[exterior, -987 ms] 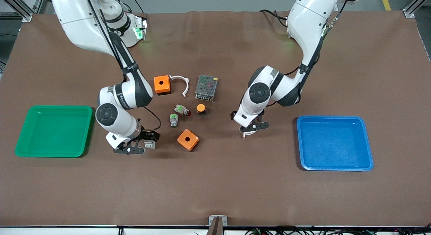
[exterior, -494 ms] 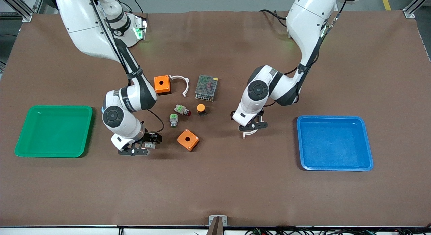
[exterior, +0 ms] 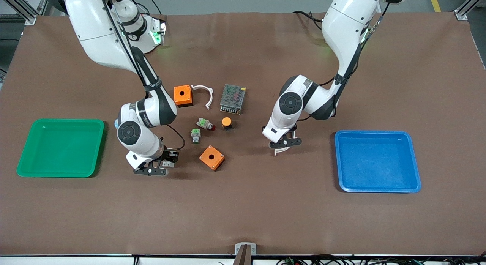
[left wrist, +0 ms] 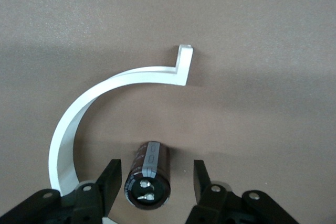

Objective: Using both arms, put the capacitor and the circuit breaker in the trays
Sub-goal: 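Close the right gripper on the breaker while the left gripper grasps the capacitor, then carry the breaker to the green tray while the left gripper carries the capacitor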

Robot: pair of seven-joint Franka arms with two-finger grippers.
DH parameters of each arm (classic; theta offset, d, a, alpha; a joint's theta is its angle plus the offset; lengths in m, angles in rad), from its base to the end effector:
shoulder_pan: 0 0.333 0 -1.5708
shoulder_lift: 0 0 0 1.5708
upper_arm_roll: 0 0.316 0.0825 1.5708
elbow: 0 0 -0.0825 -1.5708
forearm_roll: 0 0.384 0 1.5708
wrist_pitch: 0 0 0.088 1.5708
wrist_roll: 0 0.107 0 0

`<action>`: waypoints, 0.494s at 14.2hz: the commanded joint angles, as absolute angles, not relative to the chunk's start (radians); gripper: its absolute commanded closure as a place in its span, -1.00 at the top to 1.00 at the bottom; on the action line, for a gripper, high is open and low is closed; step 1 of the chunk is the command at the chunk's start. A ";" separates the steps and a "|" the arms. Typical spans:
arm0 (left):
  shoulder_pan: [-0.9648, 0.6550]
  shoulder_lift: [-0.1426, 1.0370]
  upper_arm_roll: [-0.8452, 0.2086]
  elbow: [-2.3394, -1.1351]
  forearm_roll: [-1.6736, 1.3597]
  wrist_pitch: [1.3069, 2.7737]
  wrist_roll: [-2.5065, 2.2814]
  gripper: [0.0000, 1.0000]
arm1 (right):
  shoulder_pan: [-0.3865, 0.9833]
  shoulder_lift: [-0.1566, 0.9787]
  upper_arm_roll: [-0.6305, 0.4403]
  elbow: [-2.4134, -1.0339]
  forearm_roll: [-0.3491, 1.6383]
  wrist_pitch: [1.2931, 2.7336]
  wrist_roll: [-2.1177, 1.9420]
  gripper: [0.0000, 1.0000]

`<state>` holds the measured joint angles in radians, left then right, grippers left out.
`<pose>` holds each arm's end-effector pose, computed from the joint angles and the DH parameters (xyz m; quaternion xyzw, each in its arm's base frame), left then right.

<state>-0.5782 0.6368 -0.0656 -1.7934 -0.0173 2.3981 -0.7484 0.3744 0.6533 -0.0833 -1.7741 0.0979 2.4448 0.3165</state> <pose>0.5232 -0.3892 0.1920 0.9975 0.0648 -0.0281 0.0095 0.6325 0.1940 0.1935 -0.9991 0.0411 -0.0080 0.0094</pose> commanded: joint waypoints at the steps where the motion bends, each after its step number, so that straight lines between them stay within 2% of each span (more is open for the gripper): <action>1: -0.583 0.637 -0.061 -1.799 0.008 2.418 -0.762 -0.07 | 0.364 0.620 -0.094 -1.770 0.107 2.381 0.333 -1.00; 4: -0.581 0.635 -0.060 -1.796 0.008 2.418 -0.761 -0.31 | 0.249 0.542 -0.092 -1.718 0.107 2.217 0.310 -1.00; 7: -0.577 0.629 -0.061 -1.790 0.008 2.416 -0.762 -0.50 | 0.116 0.474 -0.094 -1.742 0.106 2.184 0.218 -1.00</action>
<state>-0.5771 0.6371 -0.0638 -1.7920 -0.0165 2.4069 -0.7483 0.2066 0.5383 -0.1116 -1.7045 0.0978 2.2044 0.2762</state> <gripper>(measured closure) 0.652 0.604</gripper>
